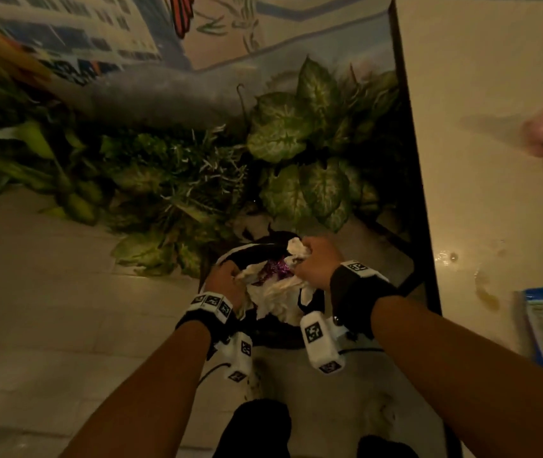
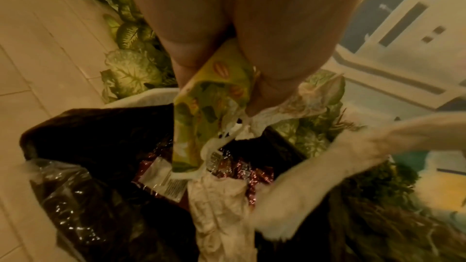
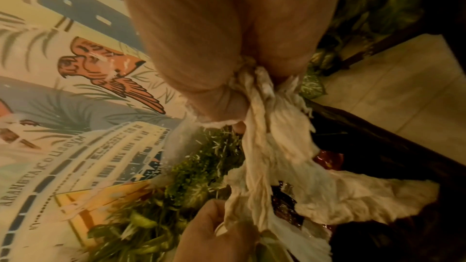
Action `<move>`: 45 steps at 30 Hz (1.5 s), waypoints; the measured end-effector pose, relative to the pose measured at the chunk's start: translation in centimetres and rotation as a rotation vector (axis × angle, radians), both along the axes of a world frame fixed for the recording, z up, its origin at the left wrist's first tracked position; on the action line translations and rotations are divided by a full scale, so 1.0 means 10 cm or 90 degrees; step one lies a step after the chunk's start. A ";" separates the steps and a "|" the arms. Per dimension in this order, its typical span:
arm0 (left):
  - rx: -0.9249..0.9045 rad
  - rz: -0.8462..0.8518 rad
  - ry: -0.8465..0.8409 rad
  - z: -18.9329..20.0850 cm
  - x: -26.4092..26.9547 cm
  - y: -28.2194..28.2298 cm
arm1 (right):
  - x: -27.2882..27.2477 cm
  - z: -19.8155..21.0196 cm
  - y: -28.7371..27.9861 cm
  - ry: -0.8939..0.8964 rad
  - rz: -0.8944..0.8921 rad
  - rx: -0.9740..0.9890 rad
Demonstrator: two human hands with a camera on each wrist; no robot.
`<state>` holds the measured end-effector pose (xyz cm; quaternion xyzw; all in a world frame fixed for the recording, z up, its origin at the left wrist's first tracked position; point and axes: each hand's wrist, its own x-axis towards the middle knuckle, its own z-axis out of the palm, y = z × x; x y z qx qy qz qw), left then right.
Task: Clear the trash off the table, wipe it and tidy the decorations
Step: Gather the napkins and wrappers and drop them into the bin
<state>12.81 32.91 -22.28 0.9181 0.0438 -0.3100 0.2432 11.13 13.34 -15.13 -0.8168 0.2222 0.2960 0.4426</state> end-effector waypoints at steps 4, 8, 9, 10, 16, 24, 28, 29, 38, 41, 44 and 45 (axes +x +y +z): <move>0.040 -0.042 0.068 -0.26 0.00 0.07 | -0.02 -0.26 0.10 0.028 0.008 0.001; 0.000 0.025 0.073 -0.25 0.00 0.15 | -0.02 -0.40 0.20 0.056 0.012 0.002; -0.001 0.045 0.070 -0.23 0.02 0.19 | -0.03 -0.43 0.20 0.071 0.030 0.005; -0.007 0.066 0.063 -0.20 0.05 0.24 | -0.03 -0.43 0.20 0.087 0.055 0.009; -0.004 0.111 0.003 0.17 0.21 0.46 | -0.10 -0.13 0.07 0.074 0.034 0.004; -0.096 0.101 -0.123 1.18 0.27 -0.17 | -0.25 0.95 -0.59 -0.066 0.066 0.071; -0.186 0.014 -0.205 1.81 0.14 -0.88 | -0.51 1.73 -1.30 -0.231 0.136 -0.017; -0.205 -0.007 -0.224 1.96 0.09 -1.09 | -0.61 1.92 -1.53 -0.255 0.128 -0.031; -0.243 -0.287 -0.193 2.64 -0.76 -2.90 | -1.73 2.48 -3.41 -0.186 0.149 -0.216; -0.153 -0.392 -0.130 2.60 -1.05 -3.23 | -2.02 2.42 -3.64 -0.113 0.185 -0.263; 0.012 -0.520 -0.049 2.55 -1.43 -3.55 | -2.38 2.23 -3.87 -0.072 0.245 -0.321; 0.064 -0.552 -0.040 2.51 -1.53 -3.61 | -2.48 2.13 -3.90 -0.076 0.269 -0.339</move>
